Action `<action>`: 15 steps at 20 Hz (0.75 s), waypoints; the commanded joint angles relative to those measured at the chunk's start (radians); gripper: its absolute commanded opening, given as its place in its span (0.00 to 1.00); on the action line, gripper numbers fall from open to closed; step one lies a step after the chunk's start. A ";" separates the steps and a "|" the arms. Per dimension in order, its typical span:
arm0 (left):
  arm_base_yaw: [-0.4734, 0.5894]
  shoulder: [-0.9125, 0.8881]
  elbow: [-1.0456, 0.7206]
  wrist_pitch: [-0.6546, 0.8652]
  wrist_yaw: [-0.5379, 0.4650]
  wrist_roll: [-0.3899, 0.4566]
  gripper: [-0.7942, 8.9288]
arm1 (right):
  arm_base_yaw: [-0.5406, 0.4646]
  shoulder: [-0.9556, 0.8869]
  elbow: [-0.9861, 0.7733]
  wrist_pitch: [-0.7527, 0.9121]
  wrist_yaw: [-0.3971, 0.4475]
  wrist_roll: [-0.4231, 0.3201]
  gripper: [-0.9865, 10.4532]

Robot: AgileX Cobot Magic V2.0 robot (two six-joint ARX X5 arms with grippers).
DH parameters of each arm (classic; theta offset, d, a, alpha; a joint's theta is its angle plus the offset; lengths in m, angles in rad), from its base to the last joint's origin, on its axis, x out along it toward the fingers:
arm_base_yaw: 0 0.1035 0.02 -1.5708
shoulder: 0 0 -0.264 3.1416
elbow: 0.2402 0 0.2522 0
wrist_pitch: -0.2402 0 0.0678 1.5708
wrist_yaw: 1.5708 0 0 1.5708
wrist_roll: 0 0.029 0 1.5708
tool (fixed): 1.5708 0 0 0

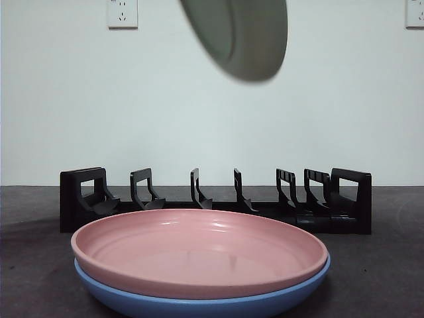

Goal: Place the plate

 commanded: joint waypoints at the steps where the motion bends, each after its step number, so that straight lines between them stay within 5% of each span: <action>1: -0.003 0.004 0.016 0.011 -0.003 0.003 0.40 | 0.082 -0.028 -0.116 0.107 0.039 0.086 0.09; 10: -0.003 0.005 0.016 0.010 -0.003 0.003 0.40 | 0.353 0.084 -0.278 0.119 0.370 0.099 0.09; 15: -0.003 0.005 0.016 0.010 -0.003 0.003 0.40 | 0.363 0.234 -0.278 0.092 0.399 0.057 0.09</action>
